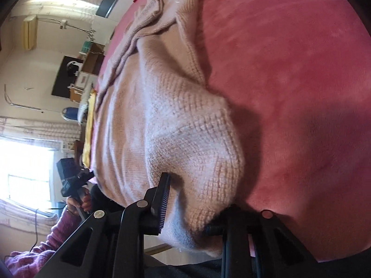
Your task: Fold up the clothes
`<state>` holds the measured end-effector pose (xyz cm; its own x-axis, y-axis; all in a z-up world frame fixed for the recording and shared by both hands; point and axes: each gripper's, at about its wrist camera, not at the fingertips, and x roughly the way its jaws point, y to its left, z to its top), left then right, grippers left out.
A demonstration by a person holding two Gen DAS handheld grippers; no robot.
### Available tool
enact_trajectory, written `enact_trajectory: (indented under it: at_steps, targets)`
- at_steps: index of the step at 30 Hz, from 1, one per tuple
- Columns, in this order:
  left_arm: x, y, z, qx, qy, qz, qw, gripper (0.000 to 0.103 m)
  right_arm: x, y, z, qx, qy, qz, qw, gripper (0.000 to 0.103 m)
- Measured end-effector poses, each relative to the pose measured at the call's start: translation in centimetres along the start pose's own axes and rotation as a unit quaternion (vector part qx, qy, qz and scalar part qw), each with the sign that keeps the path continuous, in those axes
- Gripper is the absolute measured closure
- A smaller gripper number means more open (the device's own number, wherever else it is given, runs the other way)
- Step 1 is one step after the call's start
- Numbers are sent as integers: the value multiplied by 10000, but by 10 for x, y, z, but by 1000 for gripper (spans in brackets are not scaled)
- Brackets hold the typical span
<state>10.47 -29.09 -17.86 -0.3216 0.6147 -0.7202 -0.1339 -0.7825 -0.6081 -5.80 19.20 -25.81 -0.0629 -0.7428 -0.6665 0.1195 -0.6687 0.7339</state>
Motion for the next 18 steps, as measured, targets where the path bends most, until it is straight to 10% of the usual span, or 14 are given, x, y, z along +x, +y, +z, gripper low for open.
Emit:
enact_trajectory:
  at_steps: [8, 10, 13, 18]
  targets:
    - [13, -10, -3, 409, 269, 715, 9962, 5, 9, -12, 5, 342, 53, 179, 9992, 79]
    - [10, -9, -3, 420, 206, 1105, 9928, 51, 9, -9, 3, 326, 1, 145, 9994, 79]
    - [6, 3, -6, 138, 383, 643, 9971, 90, 20, 8, -4, 92, 297, 395, 9987, 97]
    - [8, 3, -8, -3, 503, 159, 9986, 93, 53, 35, -17, 134, 647, 811, 9945, 98]
